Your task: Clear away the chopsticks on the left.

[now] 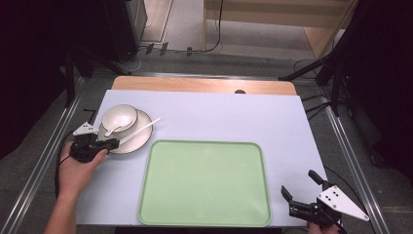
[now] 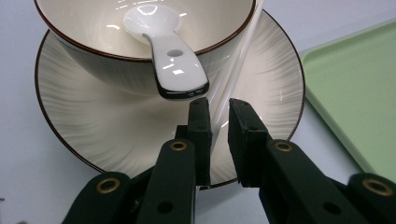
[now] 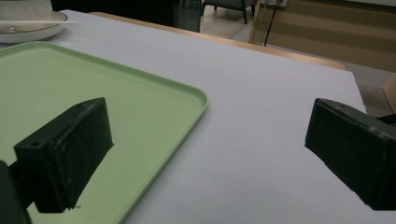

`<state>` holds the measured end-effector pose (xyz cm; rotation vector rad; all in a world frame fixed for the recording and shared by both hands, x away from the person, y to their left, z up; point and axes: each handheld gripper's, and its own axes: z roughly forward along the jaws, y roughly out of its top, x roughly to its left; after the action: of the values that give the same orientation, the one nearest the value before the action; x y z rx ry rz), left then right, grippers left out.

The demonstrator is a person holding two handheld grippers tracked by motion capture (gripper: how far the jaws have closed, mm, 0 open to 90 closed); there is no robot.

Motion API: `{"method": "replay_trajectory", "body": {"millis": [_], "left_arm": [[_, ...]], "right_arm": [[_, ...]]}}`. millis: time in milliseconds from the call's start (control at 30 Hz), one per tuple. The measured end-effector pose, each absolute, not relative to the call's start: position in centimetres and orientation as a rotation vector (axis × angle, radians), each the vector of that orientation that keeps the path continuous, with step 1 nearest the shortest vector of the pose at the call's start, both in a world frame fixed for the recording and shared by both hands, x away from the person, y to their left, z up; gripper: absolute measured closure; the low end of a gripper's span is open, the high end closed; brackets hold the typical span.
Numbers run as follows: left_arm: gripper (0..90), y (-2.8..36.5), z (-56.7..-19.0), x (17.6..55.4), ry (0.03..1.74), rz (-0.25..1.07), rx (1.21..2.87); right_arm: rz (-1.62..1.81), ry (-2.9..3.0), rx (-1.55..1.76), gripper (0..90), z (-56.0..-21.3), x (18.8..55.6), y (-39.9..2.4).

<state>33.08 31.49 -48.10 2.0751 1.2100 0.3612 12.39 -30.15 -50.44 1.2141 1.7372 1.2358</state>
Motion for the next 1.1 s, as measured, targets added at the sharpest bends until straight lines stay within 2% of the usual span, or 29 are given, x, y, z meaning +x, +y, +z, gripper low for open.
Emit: {"method": "replay_trajectory", "body": {"millis": [400,733,1100], "left_arm": [[78.3,30.2,-48.9,33.3,1.185,0.353,2.141],[85.0,29.0,-49.3,33.3,1.129,0.332,2.198],[85.7,27.8,-48.1,32.1,1.097,0.328,2.131]], "right_arm": [[1.237,1.739,1.218,0.9,-50.5,12.4,-30.2],[1.232,1.745,1.216,0.9,-50.5,12.5,-30.1],[1.238,1.734,1.223,0.9,-50.5,12.4,-30.3]]}}
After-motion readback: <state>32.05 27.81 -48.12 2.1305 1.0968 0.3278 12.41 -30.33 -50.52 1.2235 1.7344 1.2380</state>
